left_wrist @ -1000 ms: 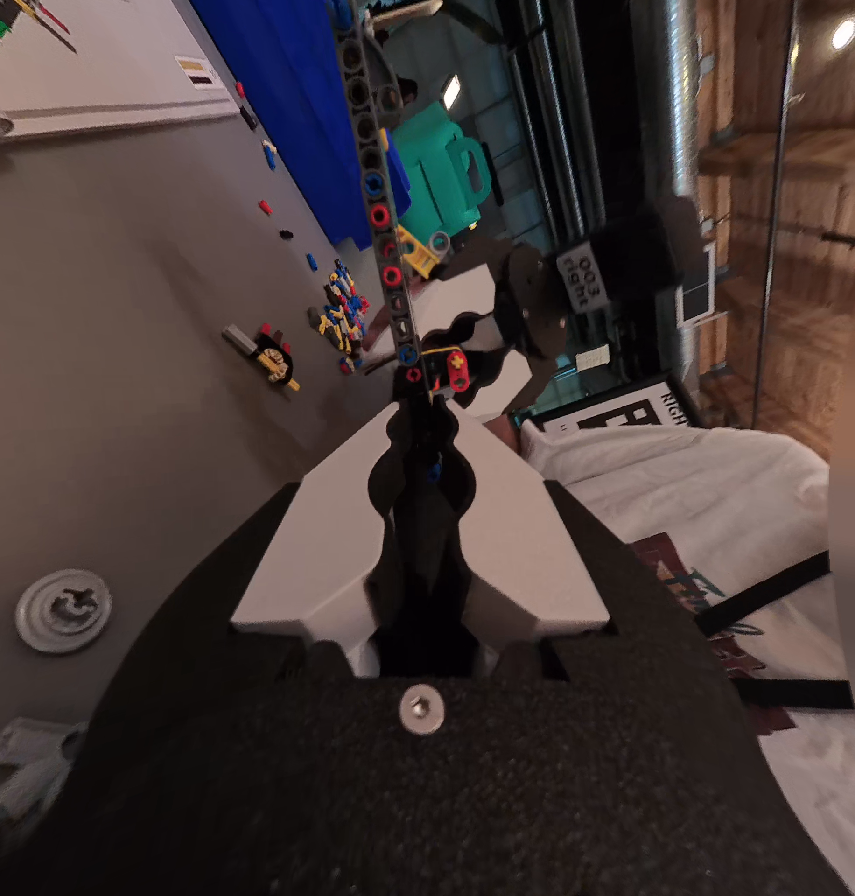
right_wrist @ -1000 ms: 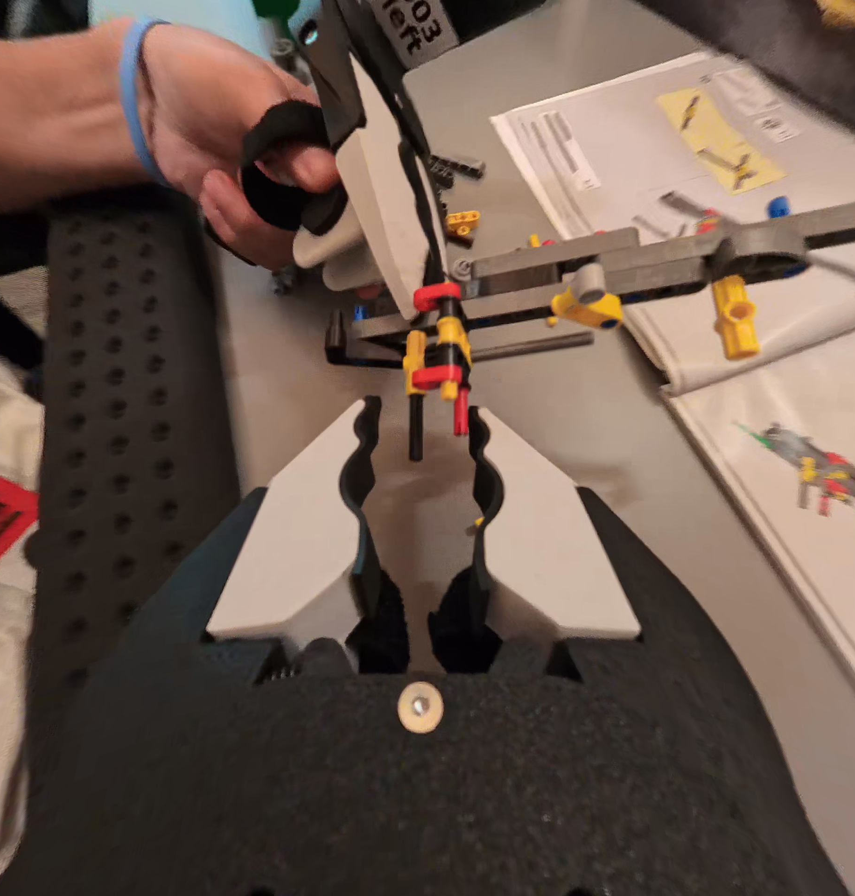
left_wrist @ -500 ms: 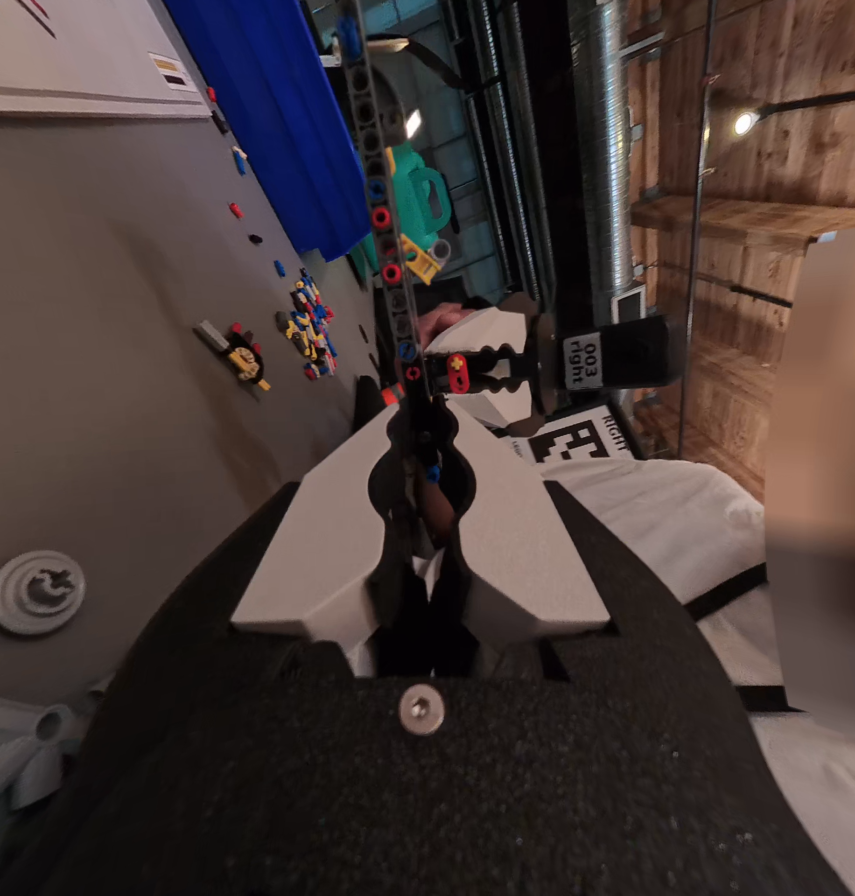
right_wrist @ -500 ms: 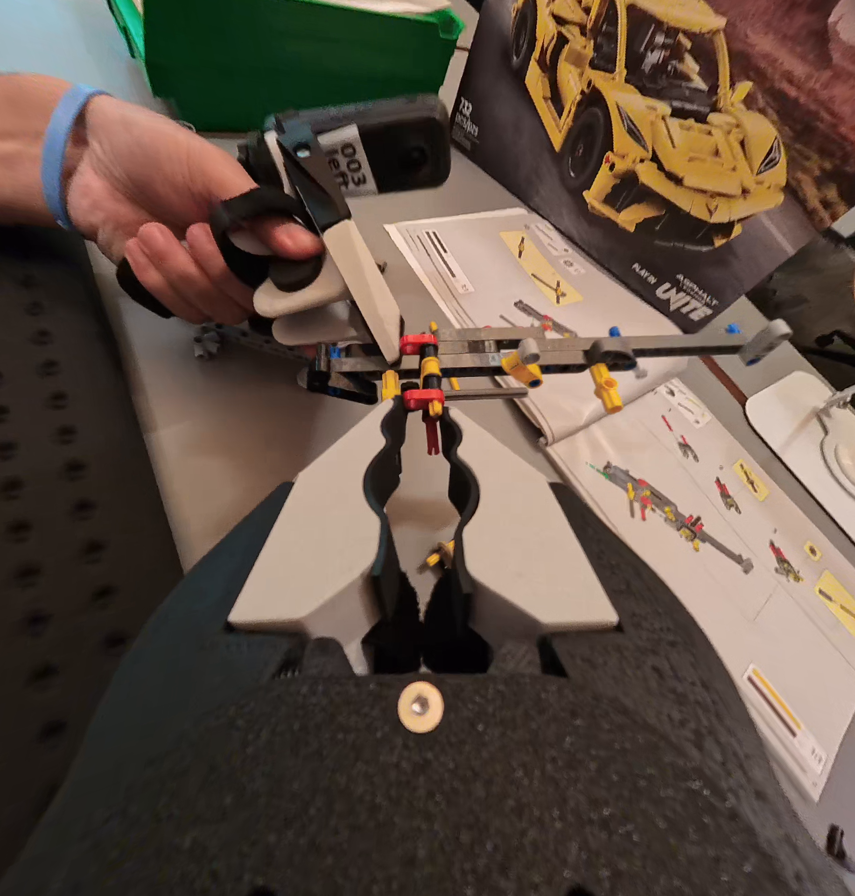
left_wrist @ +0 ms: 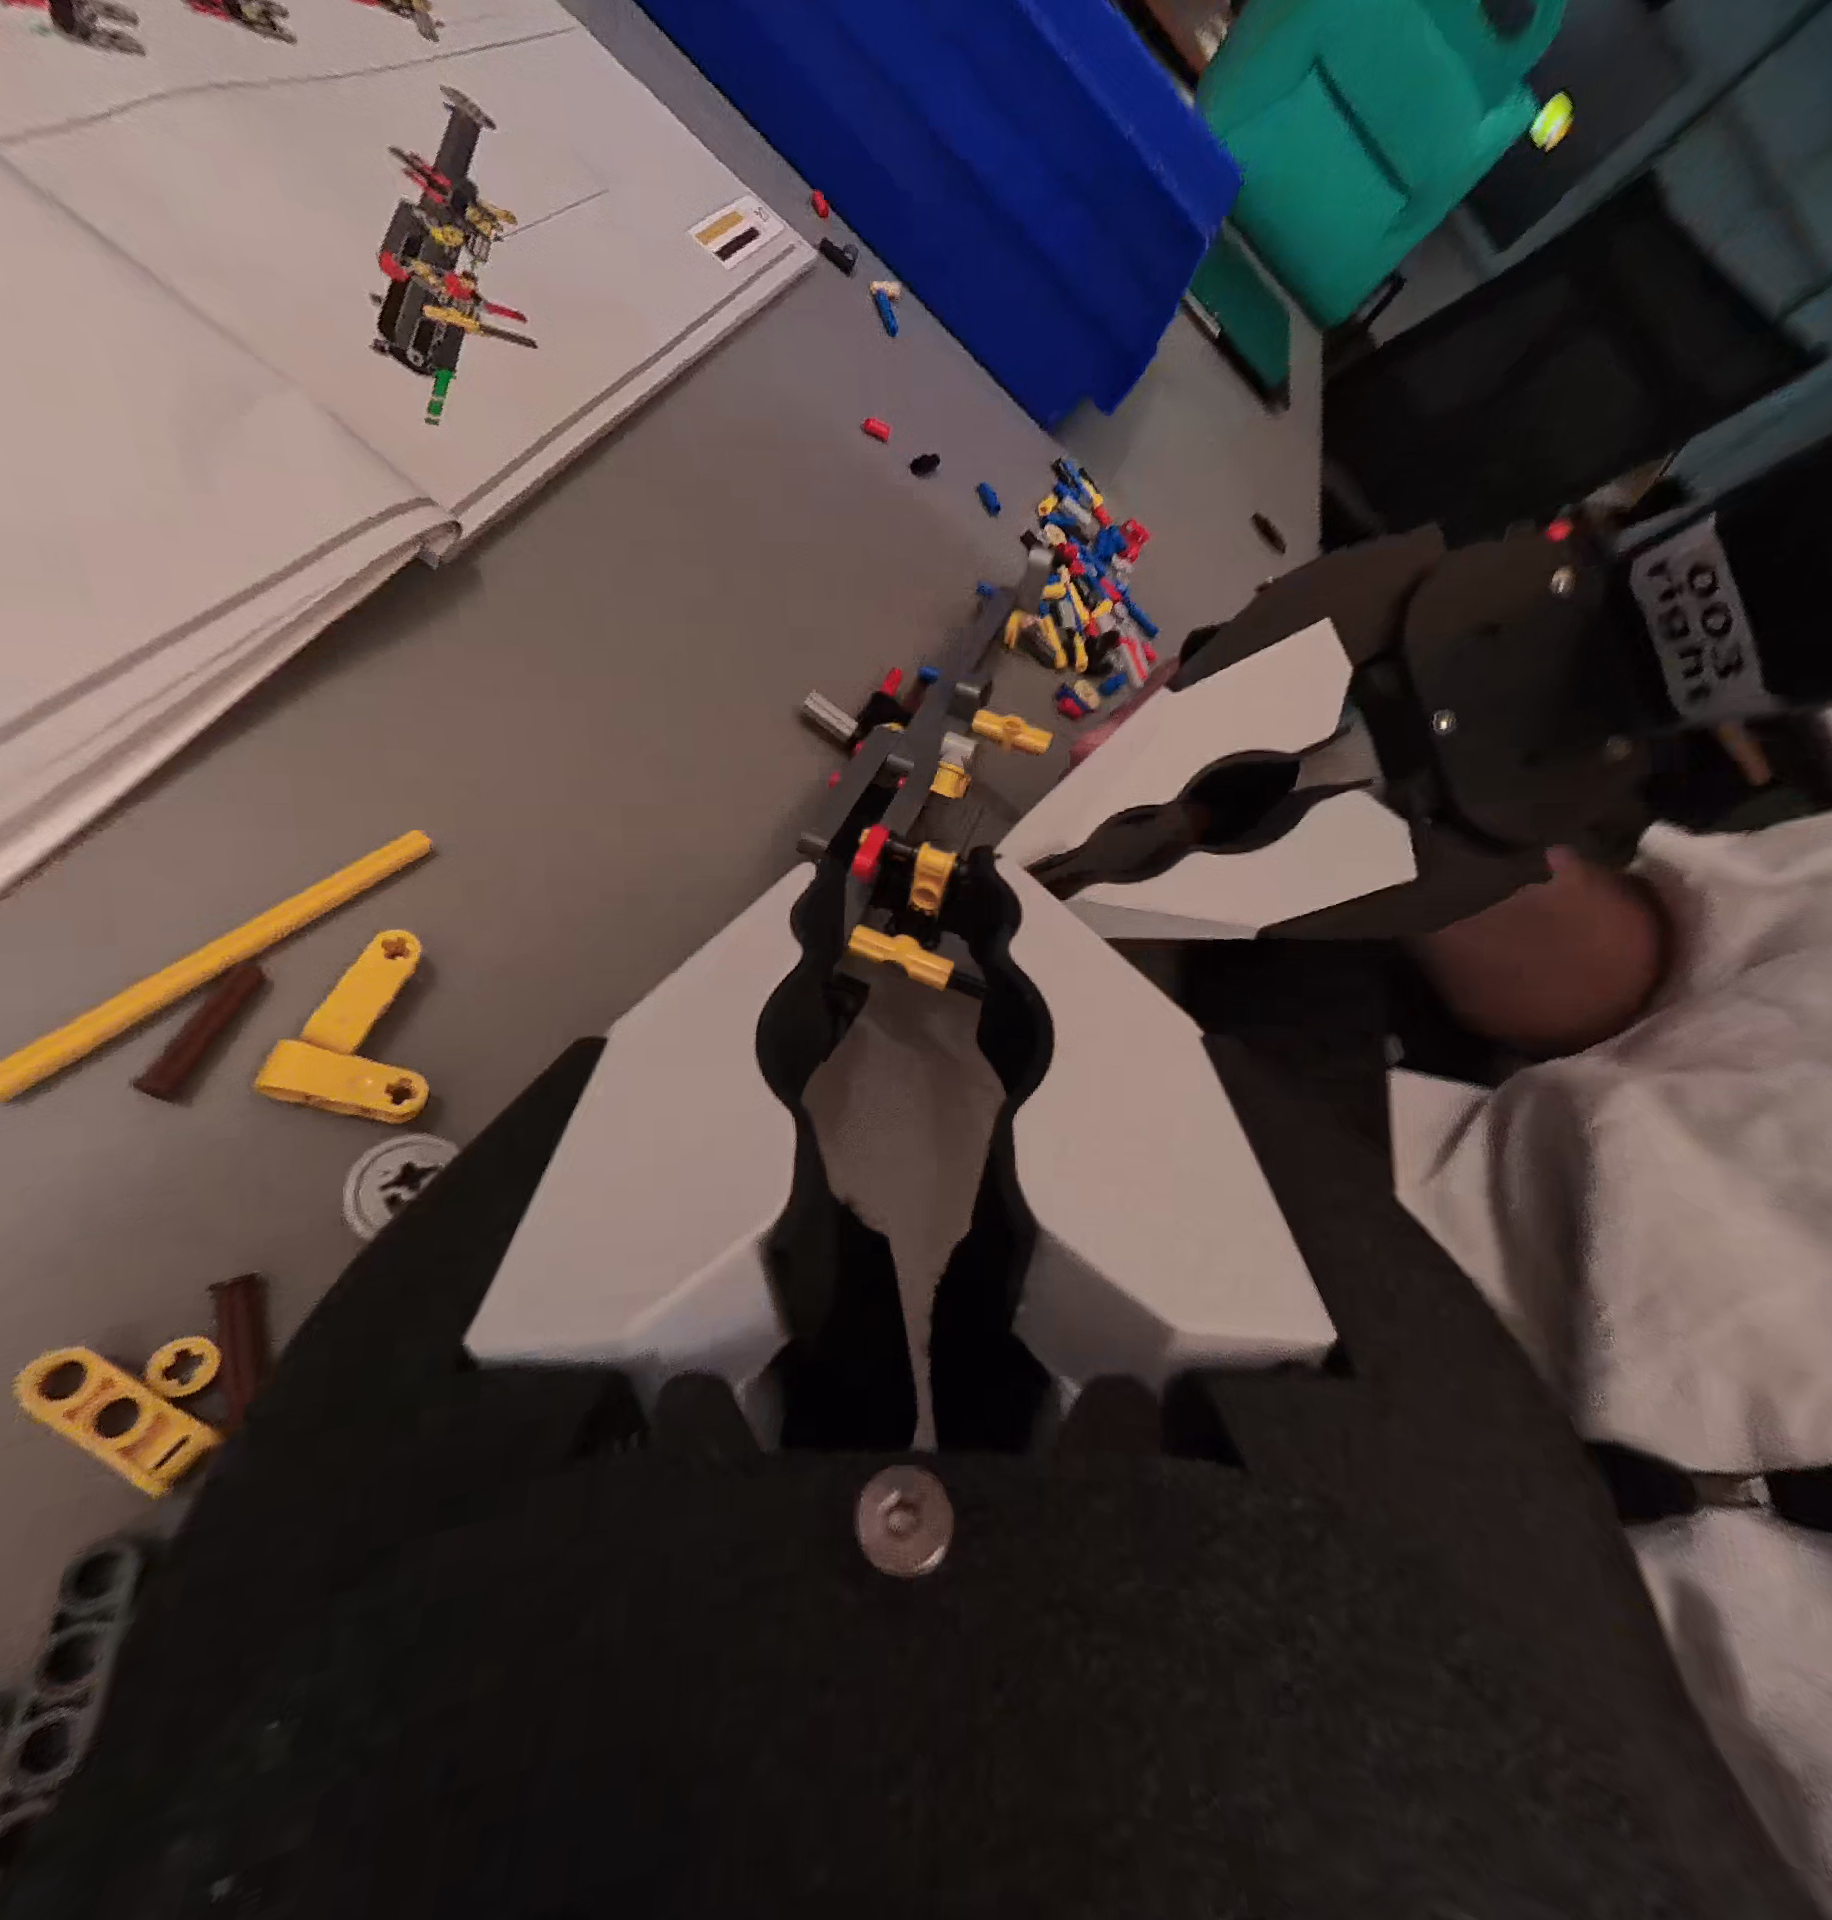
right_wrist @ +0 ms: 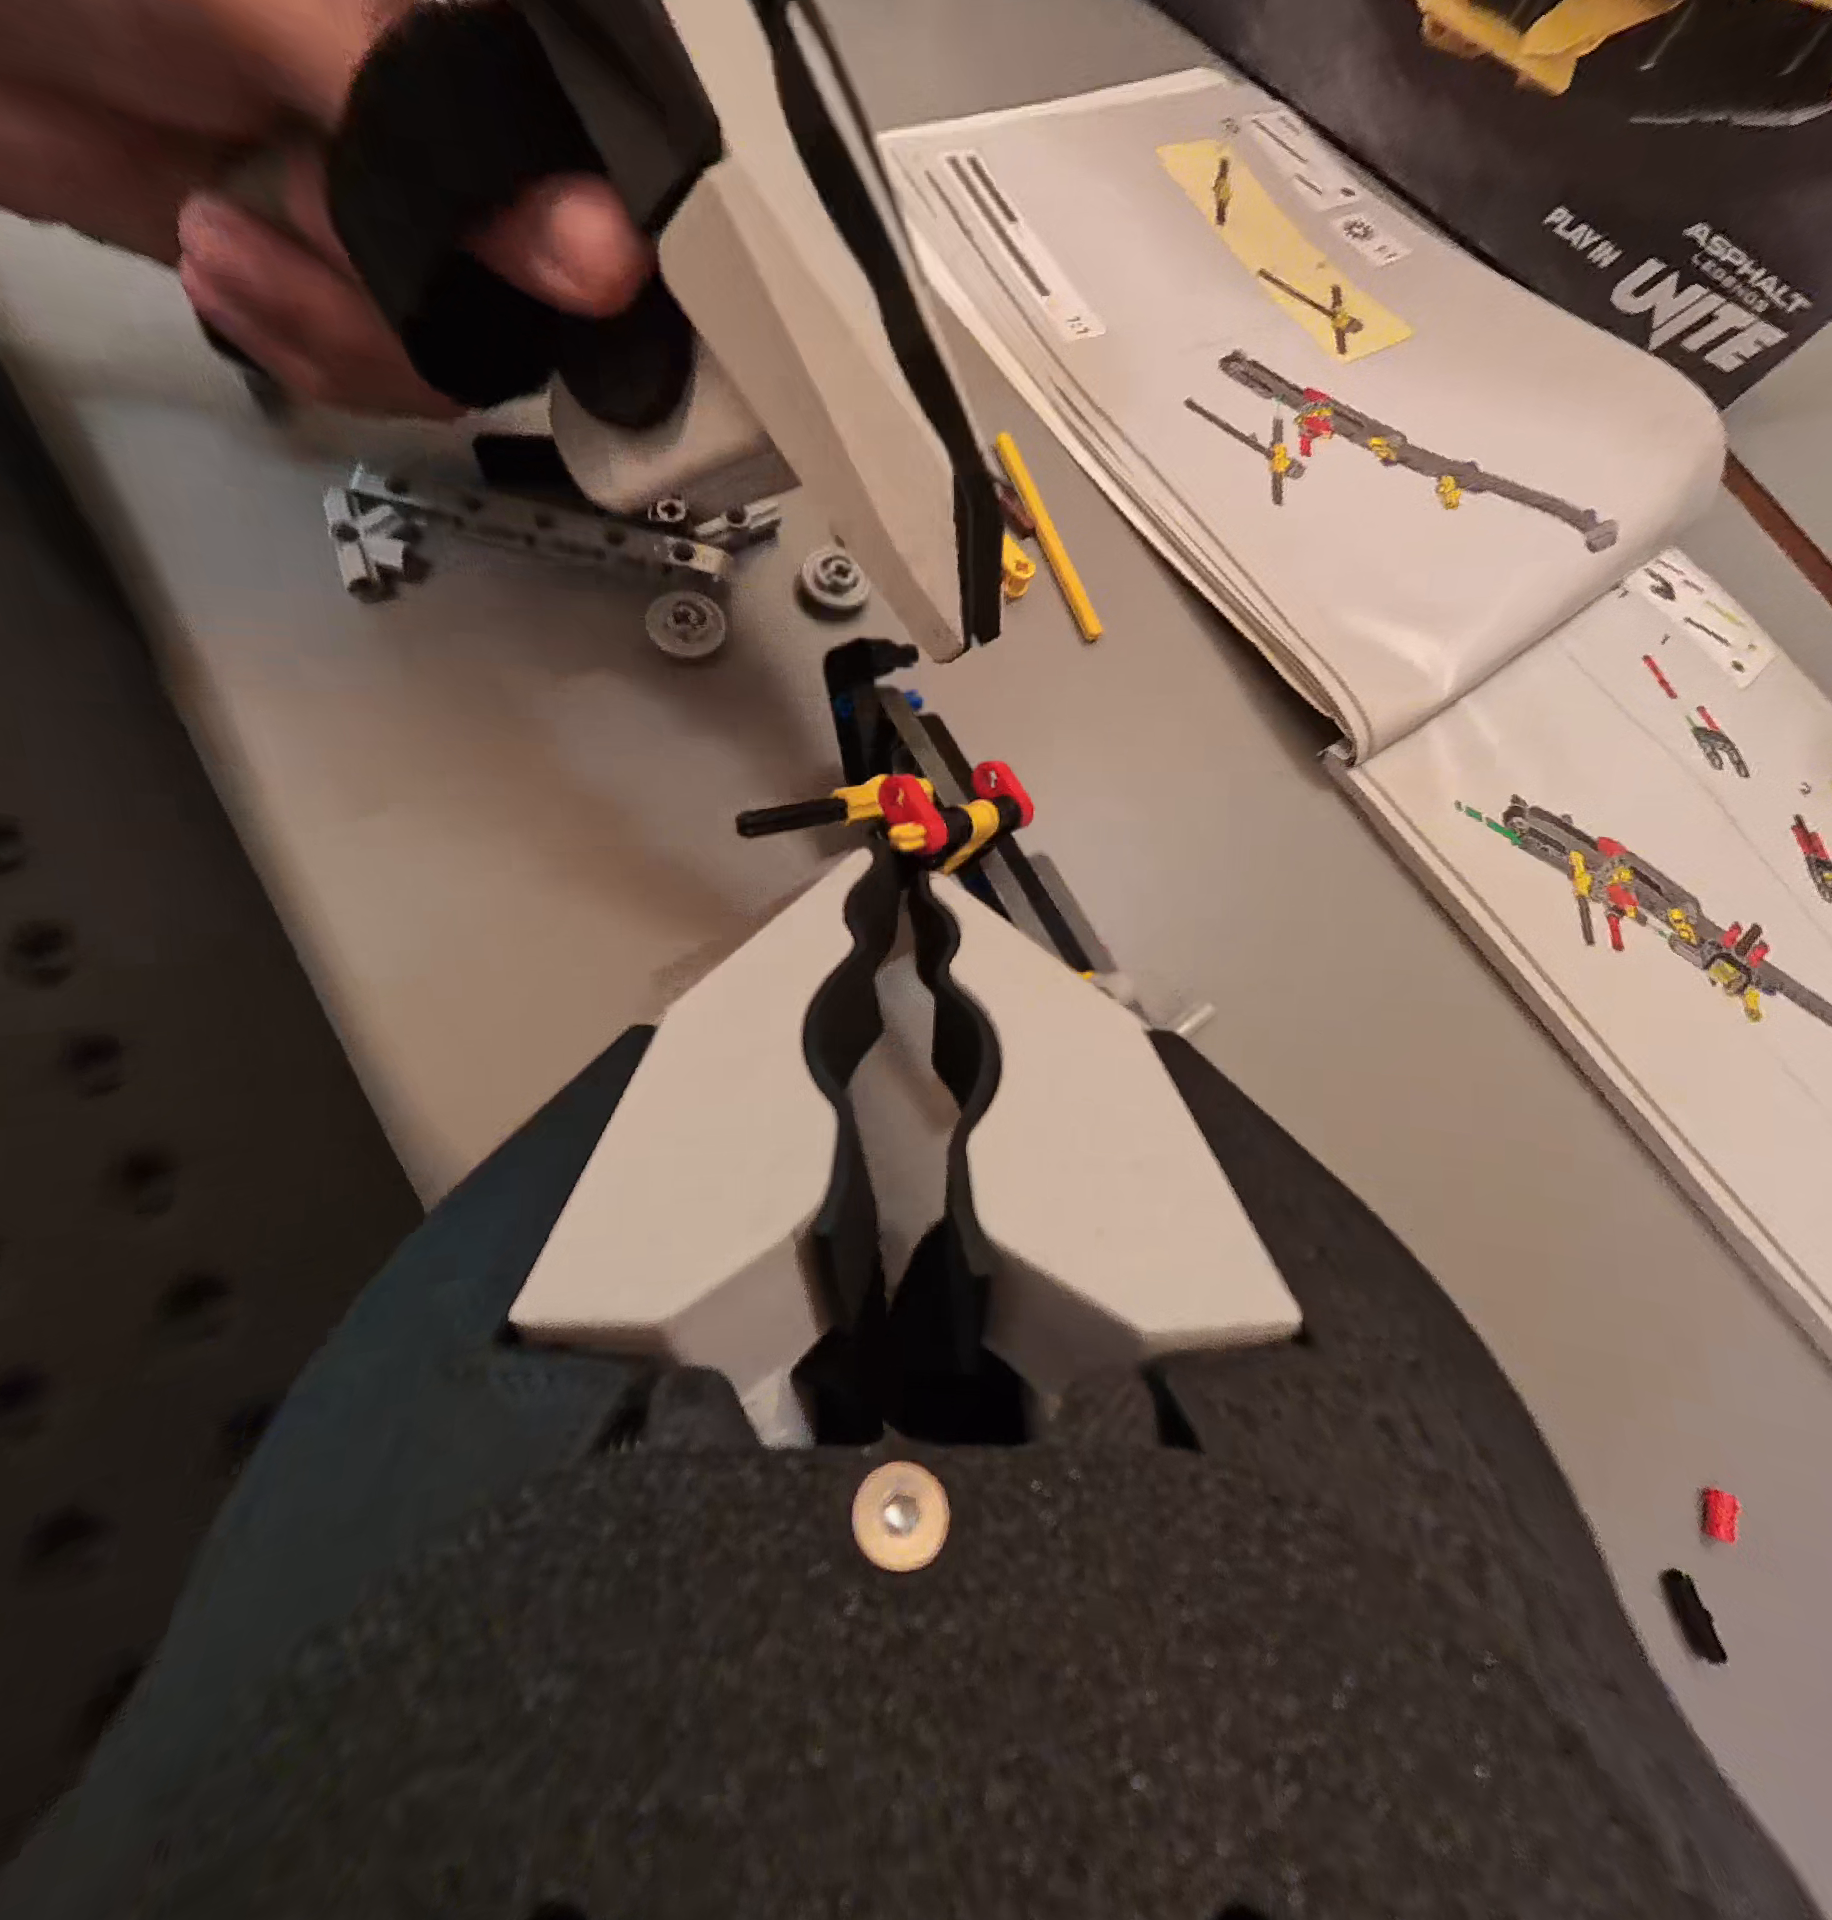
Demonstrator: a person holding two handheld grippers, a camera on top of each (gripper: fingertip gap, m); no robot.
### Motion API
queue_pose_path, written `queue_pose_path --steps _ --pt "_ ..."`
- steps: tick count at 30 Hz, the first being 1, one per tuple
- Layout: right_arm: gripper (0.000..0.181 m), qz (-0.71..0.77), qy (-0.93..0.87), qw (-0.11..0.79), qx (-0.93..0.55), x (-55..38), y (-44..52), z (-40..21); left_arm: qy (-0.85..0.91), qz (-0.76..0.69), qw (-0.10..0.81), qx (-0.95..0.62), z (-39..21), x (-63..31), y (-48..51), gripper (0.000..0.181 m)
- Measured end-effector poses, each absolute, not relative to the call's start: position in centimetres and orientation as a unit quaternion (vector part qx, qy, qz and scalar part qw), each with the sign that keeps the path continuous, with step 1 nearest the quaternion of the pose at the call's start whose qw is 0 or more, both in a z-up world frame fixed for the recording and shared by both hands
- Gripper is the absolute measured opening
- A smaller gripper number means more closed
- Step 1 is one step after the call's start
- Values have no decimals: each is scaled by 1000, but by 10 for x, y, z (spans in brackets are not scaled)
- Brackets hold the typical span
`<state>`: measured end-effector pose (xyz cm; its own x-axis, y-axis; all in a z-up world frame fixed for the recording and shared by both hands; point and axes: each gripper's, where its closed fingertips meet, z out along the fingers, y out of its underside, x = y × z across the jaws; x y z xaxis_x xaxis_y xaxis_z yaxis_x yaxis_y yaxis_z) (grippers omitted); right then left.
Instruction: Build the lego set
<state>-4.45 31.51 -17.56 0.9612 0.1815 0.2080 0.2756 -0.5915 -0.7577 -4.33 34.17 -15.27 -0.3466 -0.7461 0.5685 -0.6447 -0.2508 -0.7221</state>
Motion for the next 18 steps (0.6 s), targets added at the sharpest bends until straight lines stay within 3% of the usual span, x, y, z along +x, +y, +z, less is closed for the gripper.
queue_pose_path --steps 6,8,14,18 --pt "0 -13 -197 415 -888 -59 308 -189 766 -454 164 -424 -157 -55 326 38" --pt "3 8 -196 404 -894 -61 298 -189 797 -421 167 -400 -168 -59 324 42" --pt "37 -39 -108 396 -911 -8 279 -177 826 -378 145 -392 -183 -55 322 57" --pt "37 -47 -86 393 -914 -16 287 -183 854 -349 141 -361 -195 -58 313 54"
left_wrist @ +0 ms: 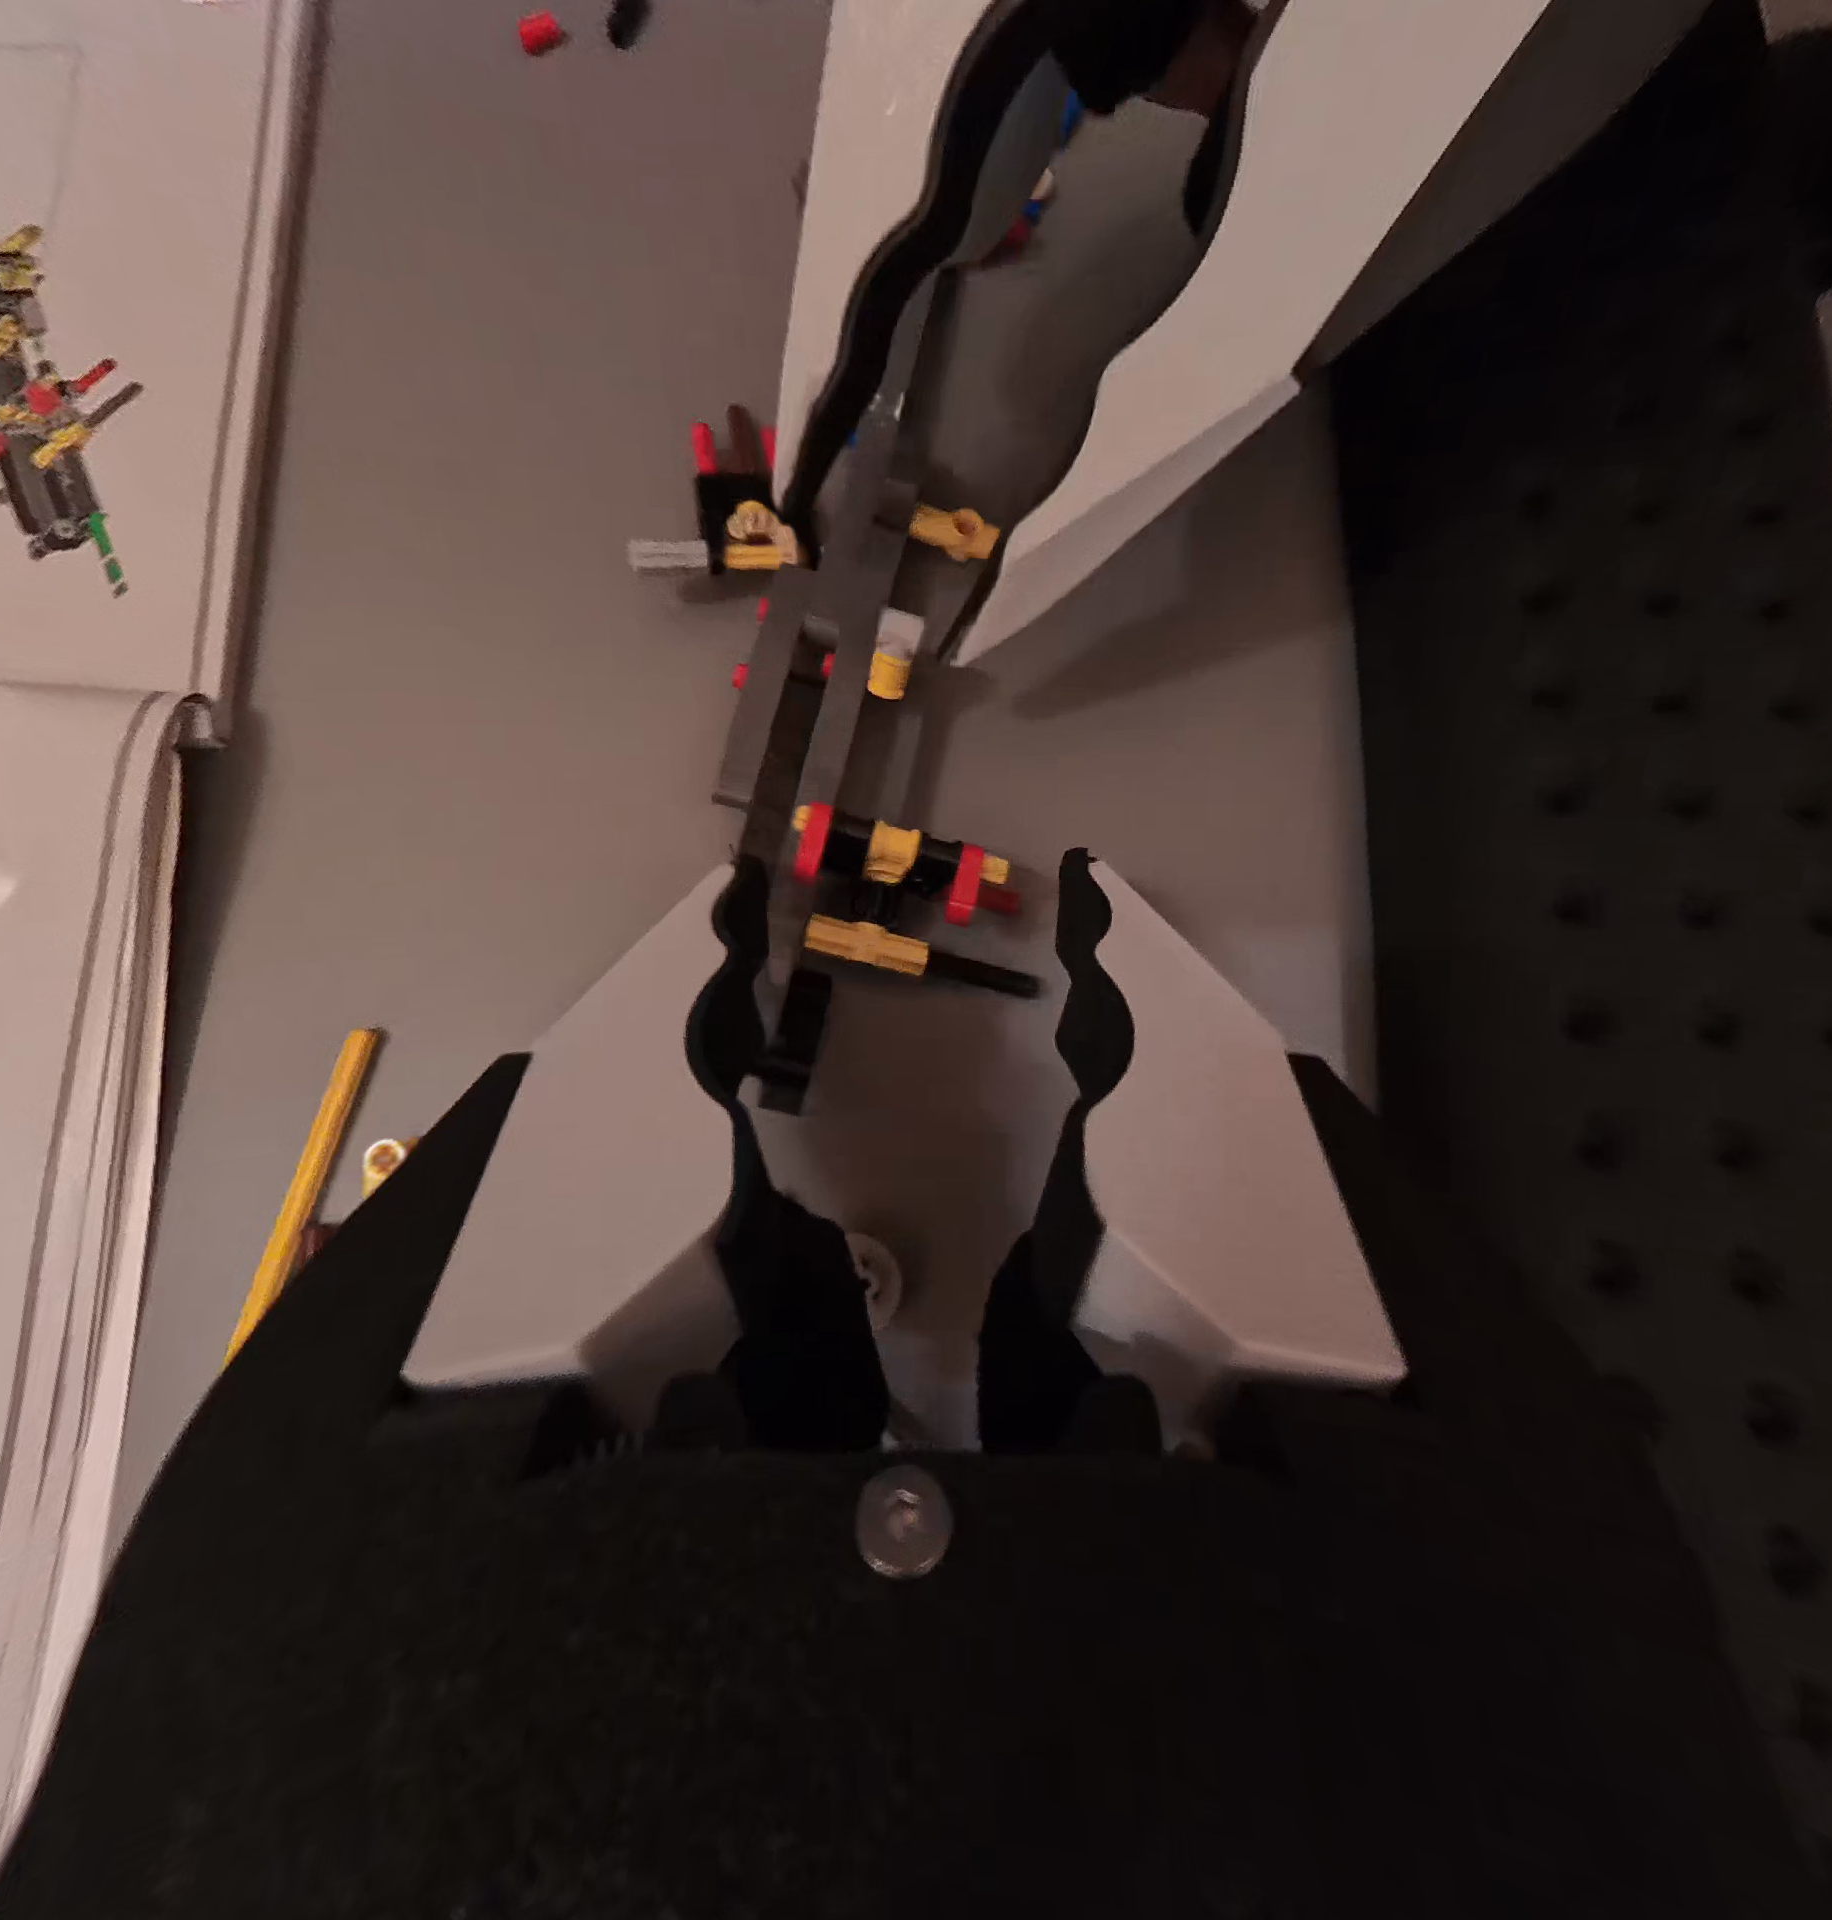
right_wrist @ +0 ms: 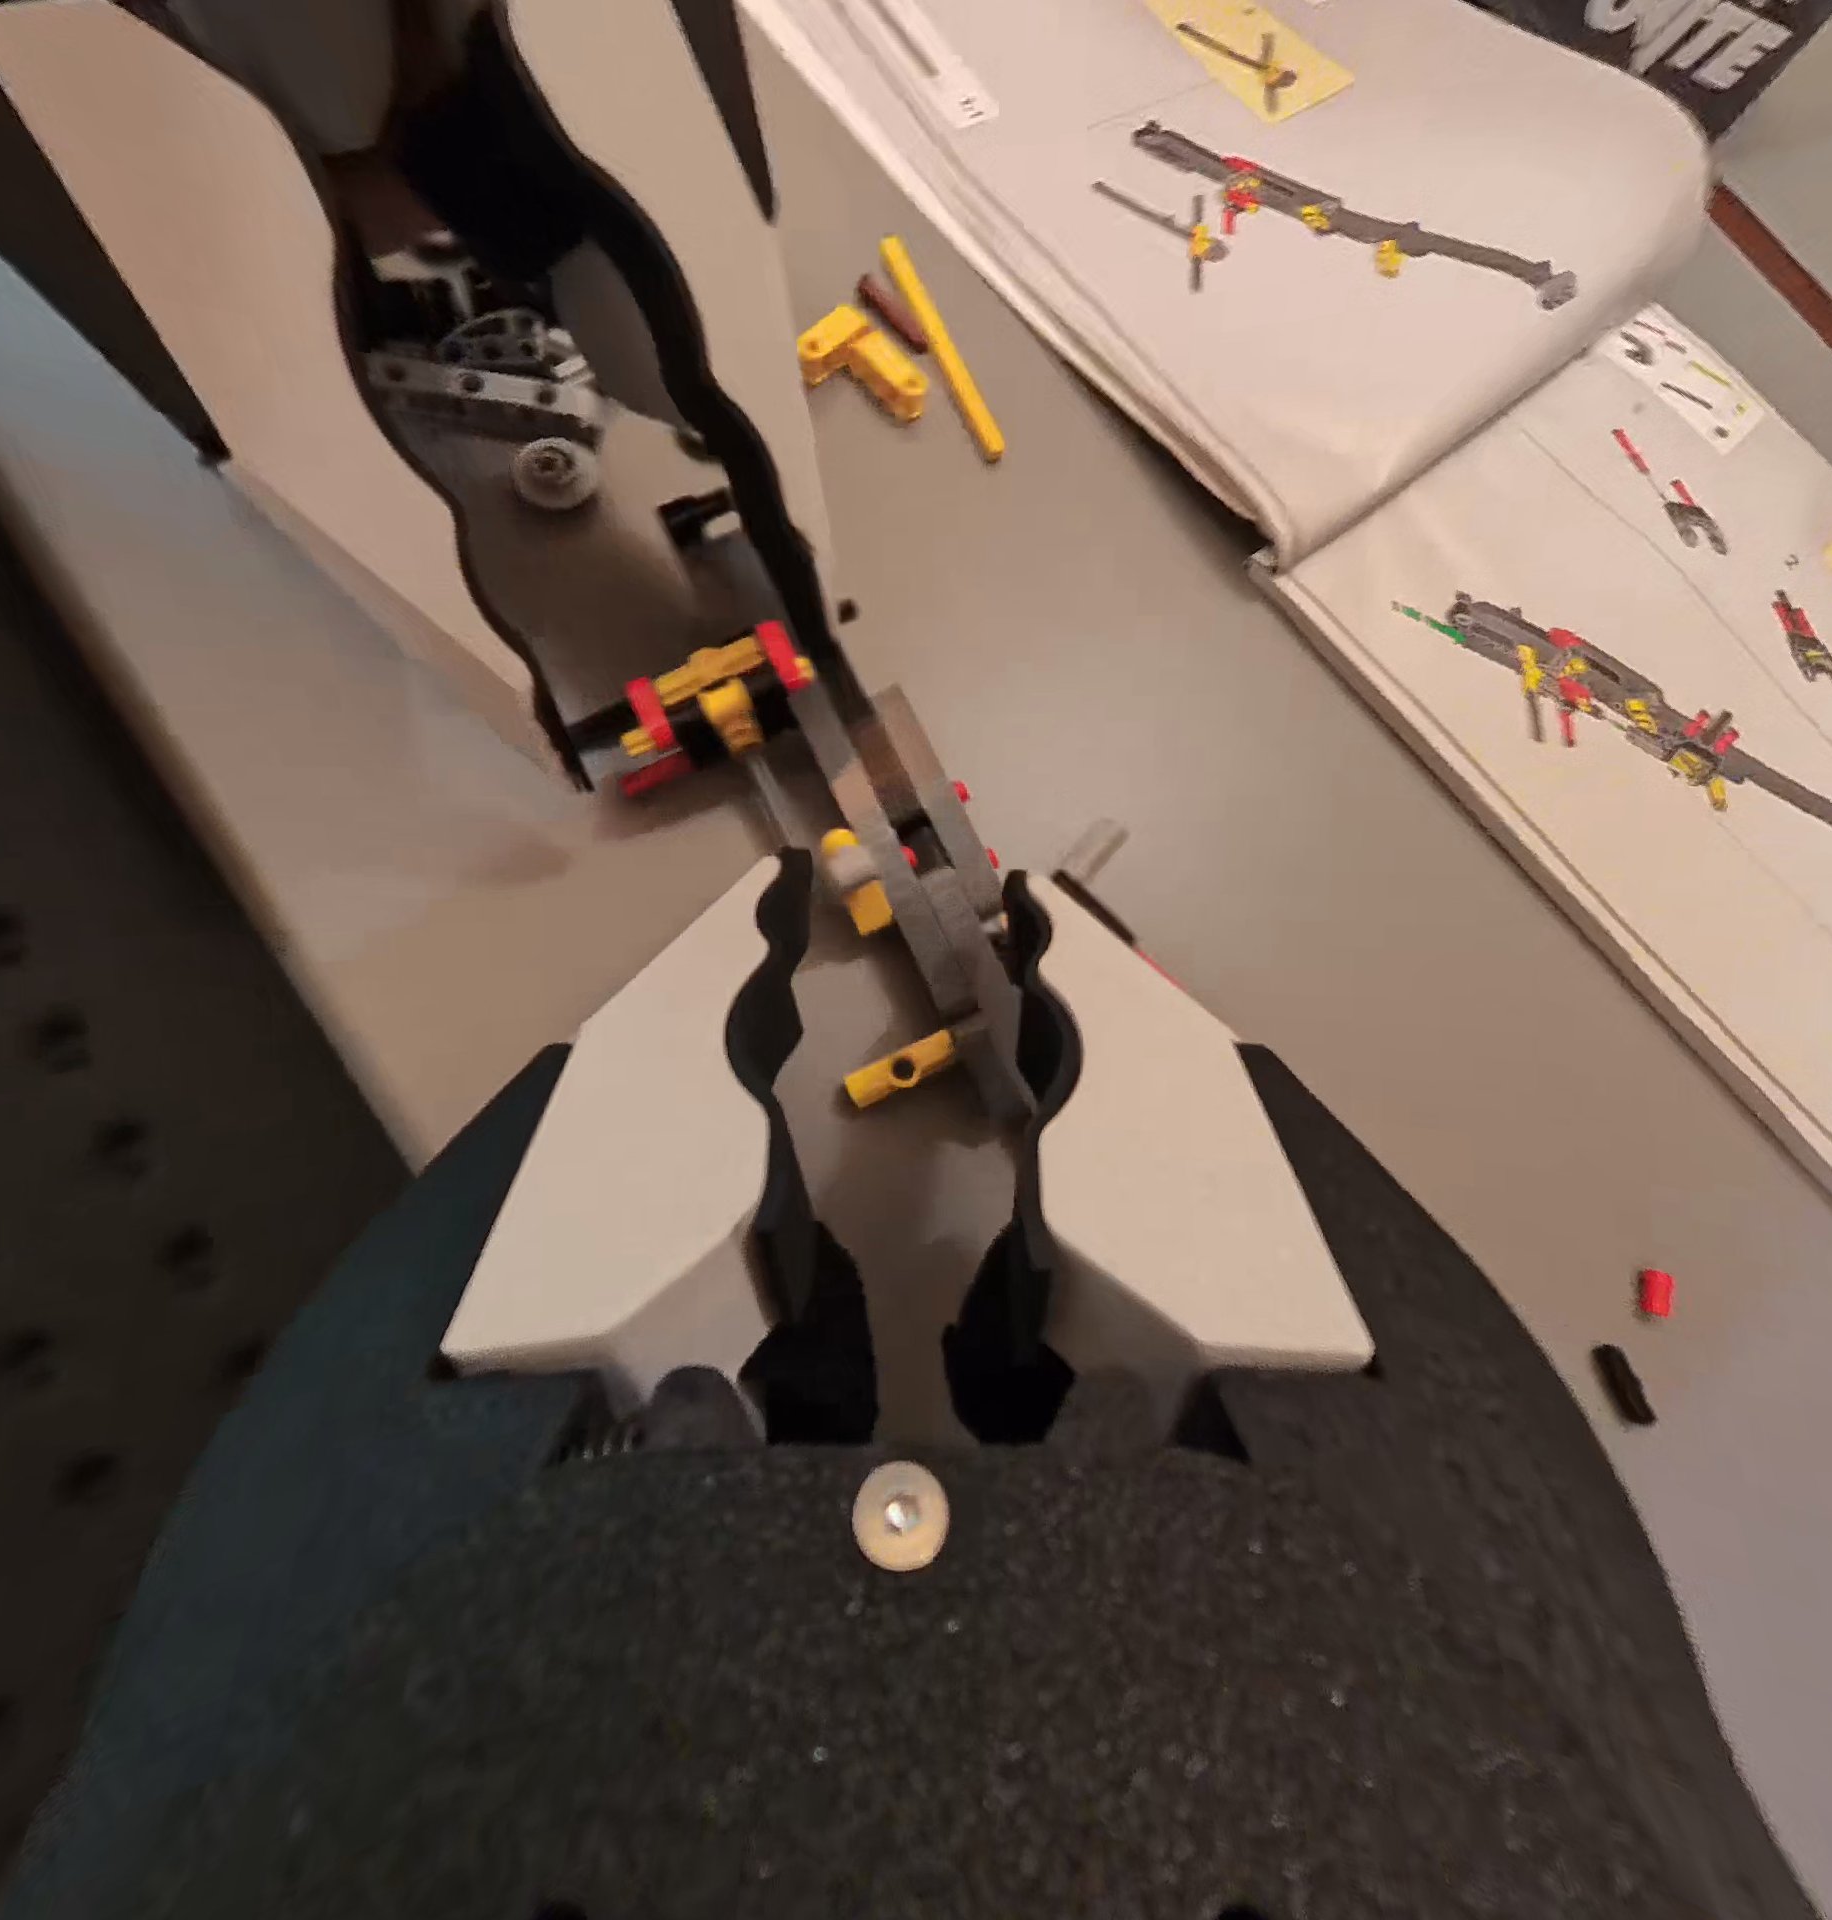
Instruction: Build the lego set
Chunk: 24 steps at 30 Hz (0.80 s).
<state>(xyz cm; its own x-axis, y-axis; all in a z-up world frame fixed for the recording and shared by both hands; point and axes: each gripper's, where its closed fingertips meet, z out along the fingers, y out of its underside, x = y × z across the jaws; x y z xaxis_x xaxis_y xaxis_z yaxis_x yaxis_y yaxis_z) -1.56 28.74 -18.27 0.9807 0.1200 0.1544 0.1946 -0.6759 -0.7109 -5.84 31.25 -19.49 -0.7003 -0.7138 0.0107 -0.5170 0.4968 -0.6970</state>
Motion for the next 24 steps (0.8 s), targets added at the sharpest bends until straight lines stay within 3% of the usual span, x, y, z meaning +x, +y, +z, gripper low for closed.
queue_pose_path --steps 5,15,19,24 --pt "16 -50 -99 394 -912 -26 290 -189 856 -337 162 -358 -201 -54 311 45" --pt "8 -33 -118 385 -915 -31 287 -190 848 -350 157 -366 -197 -69 303 37" --pt "8 -23 -157 393 -906 -35 284 -189 847 -360 145 -363 -195 -66 303 58" --pt "0 0 -147 407 -902 -35 284 -181 864 -342 138 -344 -204 -67 297 52"
